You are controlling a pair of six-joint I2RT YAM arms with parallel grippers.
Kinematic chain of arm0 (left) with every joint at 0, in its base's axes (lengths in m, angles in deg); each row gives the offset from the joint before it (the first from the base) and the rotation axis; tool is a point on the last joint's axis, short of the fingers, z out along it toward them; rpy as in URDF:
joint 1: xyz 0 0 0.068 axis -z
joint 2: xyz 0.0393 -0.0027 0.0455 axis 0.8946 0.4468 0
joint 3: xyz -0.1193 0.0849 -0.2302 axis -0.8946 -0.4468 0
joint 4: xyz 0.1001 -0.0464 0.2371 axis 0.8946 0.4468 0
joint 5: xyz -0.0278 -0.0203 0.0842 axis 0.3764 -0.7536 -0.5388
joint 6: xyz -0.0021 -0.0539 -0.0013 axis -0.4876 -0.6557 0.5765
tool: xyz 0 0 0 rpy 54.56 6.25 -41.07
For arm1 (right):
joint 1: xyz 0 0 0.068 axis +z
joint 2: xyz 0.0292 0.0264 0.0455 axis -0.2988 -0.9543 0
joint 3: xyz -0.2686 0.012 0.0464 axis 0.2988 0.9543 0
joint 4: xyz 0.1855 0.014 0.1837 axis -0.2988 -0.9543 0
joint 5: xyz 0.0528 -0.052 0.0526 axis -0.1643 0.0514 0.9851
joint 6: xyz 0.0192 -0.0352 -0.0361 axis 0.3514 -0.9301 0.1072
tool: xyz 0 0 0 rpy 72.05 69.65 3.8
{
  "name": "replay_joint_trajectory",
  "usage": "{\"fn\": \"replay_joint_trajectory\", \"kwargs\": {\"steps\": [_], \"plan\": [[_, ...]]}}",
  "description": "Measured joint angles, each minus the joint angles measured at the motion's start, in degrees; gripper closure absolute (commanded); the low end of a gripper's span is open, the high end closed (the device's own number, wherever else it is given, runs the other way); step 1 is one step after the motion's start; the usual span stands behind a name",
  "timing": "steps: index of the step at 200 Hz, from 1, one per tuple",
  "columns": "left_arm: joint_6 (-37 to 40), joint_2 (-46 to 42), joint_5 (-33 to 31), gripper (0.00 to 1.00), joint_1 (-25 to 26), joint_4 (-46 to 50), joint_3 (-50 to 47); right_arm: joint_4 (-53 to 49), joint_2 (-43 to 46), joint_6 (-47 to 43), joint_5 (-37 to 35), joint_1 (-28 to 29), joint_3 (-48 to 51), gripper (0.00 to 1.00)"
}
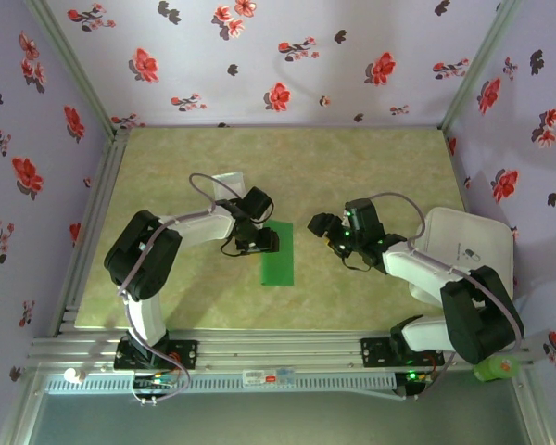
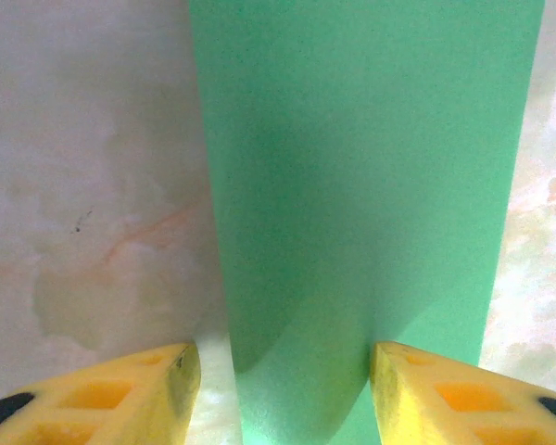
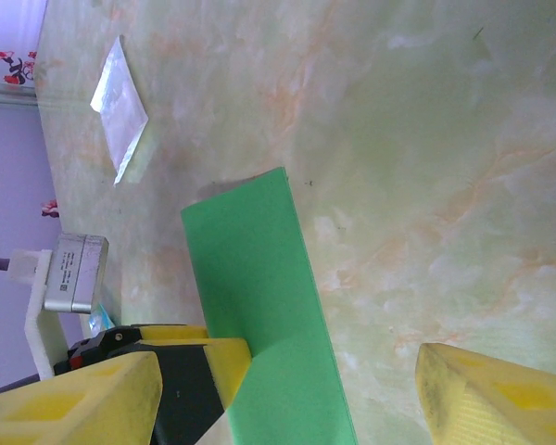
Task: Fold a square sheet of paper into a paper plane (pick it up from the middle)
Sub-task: Hold the square sheet of paper at the center of the table.
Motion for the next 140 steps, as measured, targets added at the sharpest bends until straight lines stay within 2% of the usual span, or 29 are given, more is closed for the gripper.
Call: {"fn": "replay_joint_trajectory", "kwargs": {"steps": [140], "plan": [[0.09,0.04,0.00,0.45,0.00,-0.52,-0.35,-0.02,0.00,0.02,0.02,0.37,0.00,0.28]]}}
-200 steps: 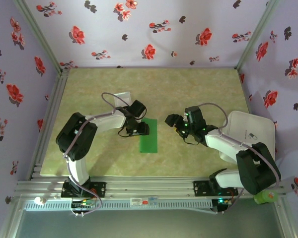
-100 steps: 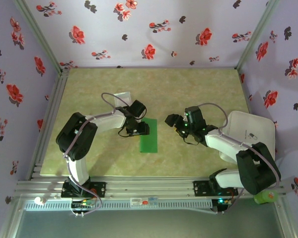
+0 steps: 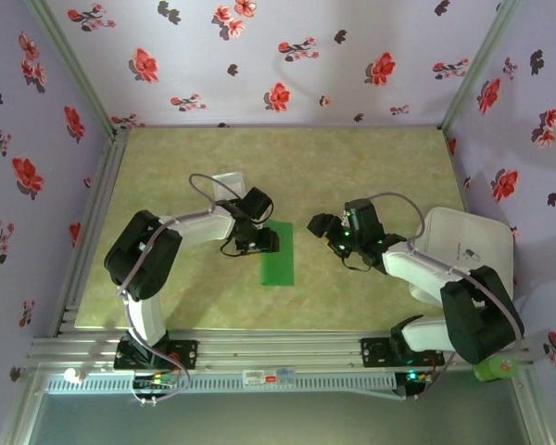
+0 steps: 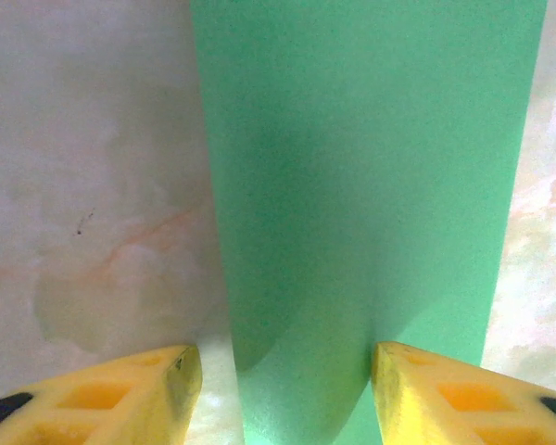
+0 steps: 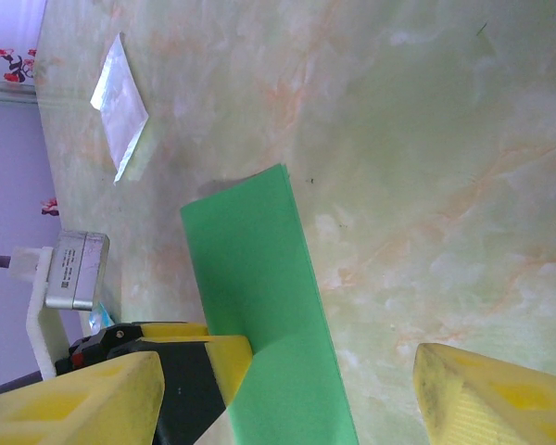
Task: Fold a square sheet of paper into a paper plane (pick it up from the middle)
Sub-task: Hold the square sheet of paper at the center of the table.
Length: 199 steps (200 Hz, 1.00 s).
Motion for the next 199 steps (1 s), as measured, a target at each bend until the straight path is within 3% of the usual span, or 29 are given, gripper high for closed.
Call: {"fn": "replay_joint_trajectory", "kwargs": {"steps": [167,184,199], "plan": [[1.46,0.48,-0.92,0.43,0.39,0.46,0.46,-0.17,-1.46,-1.51,0.33,0.00,-0.33,0.27],[1.46,0.48,-0.92,0.43,0.39,0.46,0.46,-0.17,-2.01,-1.51,0.72,0.00,-0.33,0.30],[1.46,0.48,-0.92,0.43,0.39,0.44,0.42,-0.07,-2.56,-1.62,1.22,0.17,-0.33,0.40]]}}
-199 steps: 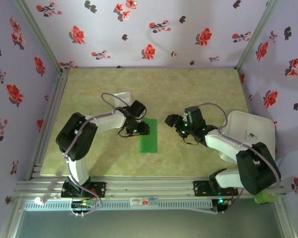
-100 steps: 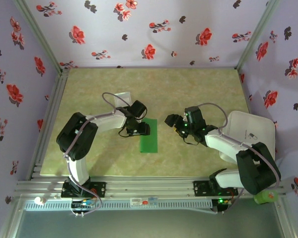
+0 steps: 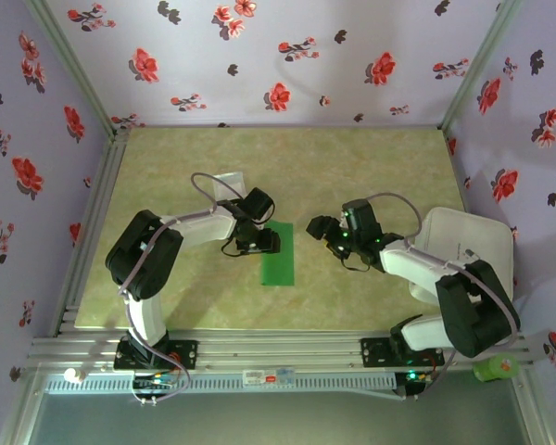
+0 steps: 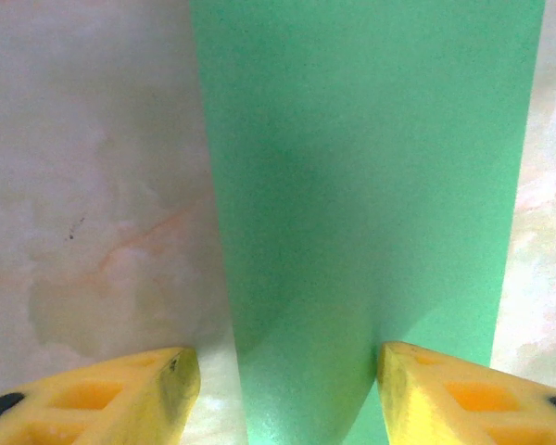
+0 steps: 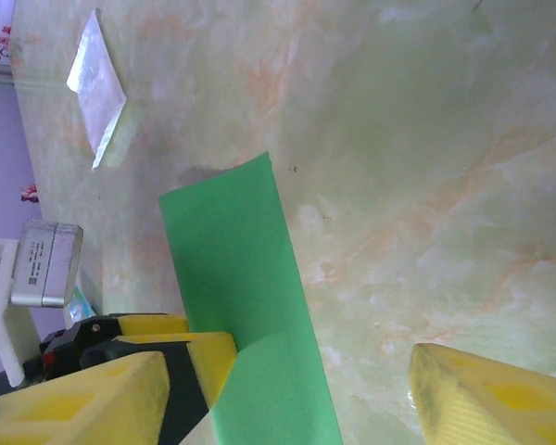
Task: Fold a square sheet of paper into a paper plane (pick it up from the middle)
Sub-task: Hold the square sheet of paper at the center of the table.
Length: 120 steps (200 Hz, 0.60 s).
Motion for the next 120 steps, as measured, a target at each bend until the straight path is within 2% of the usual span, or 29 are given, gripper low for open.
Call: {"fn": "replay_joint_trajectory", "kwargs": {"steps": [9,35,52,71,120], "plan": [[0.00,0.00,0.00,0.43,0.00,-0.02,-0.02,0.33,-0.46,0.11,0.37,0.13,-0.02,0.47],[-0.02,0.00,-0.02,0.43,0.00,-0.04,-0.02,0.02,-3.67,-1.38,0.94,1.22,-1.36,0.80],[-0.07,0.00,-0.02,0.43,0.00,-0.04,-0.02,-2.08,-7.43,-2.58,0.66,2.64,-4.57,0.91],[-0.22,0.00,-0.02,0.43,0.00,-0.04,-0.02,-3.39,-11.50,-3.98,0.42,4.72,-8.15,0.98],[-0.24,-0.02,-0.11,0.43,0.00,-0.28,-0.20,-4.13,-17.94,-4.42,0.04,9.01,-11.69,1.00]]}}
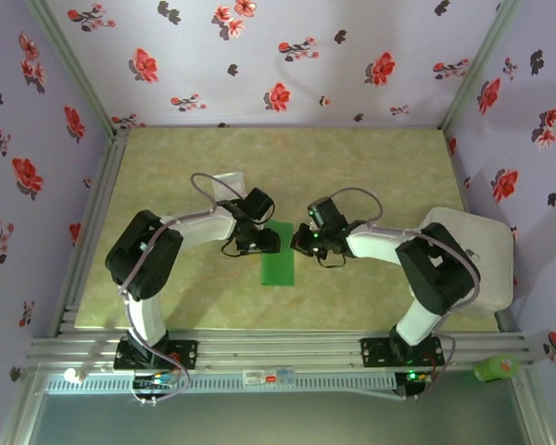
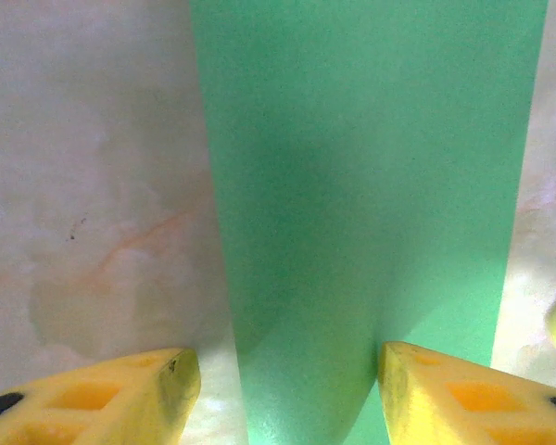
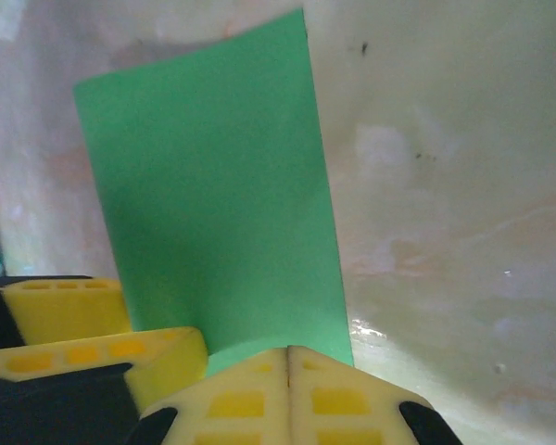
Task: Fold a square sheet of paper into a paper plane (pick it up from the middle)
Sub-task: Hold the square sheet of paper at the center of the table.
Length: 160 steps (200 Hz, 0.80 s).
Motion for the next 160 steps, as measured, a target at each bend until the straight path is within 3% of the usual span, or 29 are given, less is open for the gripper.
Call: {"fn": "replay_joint_trajectory", "kwargs": {"steps": [160], "plan": [[-0.20,-0.15,-0.07,0.43,0.00,-0.55,-0.37,7.34,-5.53,2.47,4.13,1.07,-0.52,1.00]]}}
